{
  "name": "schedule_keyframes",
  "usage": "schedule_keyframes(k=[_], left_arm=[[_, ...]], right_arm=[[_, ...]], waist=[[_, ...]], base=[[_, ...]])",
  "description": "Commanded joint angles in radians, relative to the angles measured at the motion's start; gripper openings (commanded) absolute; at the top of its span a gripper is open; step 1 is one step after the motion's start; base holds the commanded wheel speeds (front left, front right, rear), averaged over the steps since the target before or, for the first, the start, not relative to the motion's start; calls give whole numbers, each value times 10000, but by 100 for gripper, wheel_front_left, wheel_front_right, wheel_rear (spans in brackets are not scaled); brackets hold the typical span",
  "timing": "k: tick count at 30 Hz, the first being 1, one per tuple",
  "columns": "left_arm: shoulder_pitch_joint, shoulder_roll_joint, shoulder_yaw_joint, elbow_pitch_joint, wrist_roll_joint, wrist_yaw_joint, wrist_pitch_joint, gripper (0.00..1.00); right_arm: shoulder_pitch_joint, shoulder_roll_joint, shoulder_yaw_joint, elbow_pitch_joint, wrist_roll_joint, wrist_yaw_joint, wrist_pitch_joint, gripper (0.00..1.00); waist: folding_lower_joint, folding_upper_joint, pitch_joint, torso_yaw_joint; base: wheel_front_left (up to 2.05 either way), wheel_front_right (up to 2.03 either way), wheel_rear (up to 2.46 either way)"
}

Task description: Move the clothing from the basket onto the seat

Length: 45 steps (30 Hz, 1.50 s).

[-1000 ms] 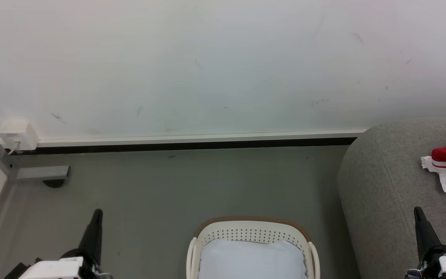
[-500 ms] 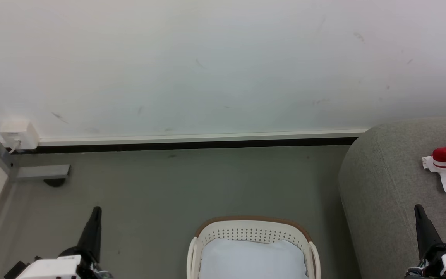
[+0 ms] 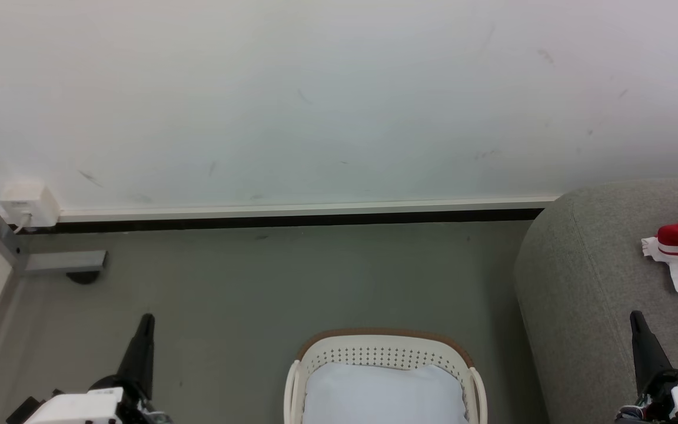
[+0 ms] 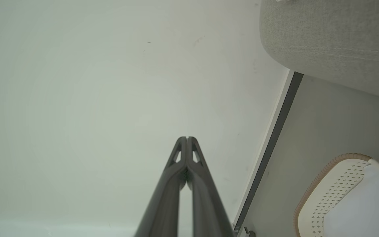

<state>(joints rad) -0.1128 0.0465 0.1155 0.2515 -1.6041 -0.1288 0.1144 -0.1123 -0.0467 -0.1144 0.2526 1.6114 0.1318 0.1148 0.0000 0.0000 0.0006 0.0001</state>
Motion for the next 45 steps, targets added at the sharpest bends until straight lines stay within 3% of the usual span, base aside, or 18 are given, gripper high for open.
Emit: schedule_keyframes(k=[1,45], left_arm=[[-67,70,30,-22,-136,-46,50,0],[-66,70,26,-23,-139,-46,47,0]], right_arm=[[-64,-67,-36,-59,9,-21,39,0],[-64,-66,-35,-59,10,-21,38,0]], waist=[[0,0,0,-1],[0,0,0,-1]], base=[[0,0,0],[0,0,0]])
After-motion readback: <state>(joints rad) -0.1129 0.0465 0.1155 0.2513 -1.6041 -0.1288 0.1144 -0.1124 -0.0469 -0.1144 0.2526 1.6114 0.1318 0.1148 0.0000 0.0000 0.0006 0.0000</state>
